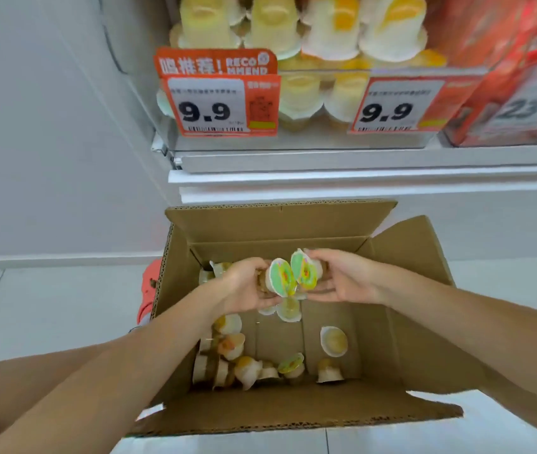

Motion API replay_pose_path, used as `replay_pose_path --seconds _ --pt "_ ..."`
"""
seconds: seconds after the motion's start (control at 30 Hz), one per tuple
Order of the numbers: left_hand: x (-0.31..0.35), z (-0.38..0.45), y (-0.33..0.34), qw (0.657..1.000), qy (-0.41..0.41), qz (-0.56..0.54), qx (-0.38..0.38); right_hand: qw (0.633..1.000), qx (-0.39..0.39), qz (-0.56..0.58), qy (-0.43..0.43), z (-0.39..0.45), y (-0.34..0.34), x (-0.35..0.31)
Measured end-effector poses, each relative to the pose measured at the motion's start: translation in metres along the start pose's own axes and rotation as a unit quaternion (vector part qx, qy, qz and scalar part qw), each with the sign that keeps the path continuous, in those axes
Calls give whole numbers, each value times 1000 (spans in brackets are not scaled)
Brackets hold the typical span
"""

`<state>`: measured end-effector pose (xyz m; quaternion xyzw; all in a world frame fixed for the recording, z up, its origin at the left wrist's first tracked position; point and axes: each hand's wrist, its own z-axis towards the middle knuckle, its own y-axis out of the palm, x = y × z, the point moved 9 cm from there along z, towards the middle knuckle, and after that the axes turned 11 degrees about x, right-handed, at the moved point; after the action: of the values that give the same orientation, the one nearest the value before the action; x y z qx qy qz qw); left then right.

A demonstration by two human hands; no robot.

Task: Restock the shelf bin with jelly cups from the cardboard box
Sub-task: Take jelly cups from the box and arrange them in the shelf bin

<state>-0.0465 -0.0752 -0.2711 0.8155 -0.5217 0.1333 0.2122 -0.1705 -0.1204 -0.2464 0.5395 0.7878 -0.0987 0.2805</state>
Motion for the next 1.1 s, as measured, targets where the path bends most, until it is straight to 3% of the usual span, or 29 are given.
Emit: replay_pose_path --seconds 0.07,0.13,0.23,0.43,0.6,0.9,1.1 --pt "25 -39 15 998 22 -47 -34 996 3 -28 -80 -35 15 -35" --pt "54 -81 31 991 71 -87 -73 973 53 -100 -201 -67 25 -67" --pt "92 -134 45 978 147 -101 -108 889 150 -202 -384 -118 36 -111" --pt "139 -216 63 944 264 -93 -177 791 136 -201 -561 -190 59 -164" --pt "152 -228 70 938 266 -113 -193 784 91 -175 -589 -206 66 -186" --pt "151 -210 60 967 222 -62 -111 762 78 -305 -566 -199 66 -190" --pt "151 -222 64 961 231 -19 -151 791 65 -259 -551 -203 66 -198"
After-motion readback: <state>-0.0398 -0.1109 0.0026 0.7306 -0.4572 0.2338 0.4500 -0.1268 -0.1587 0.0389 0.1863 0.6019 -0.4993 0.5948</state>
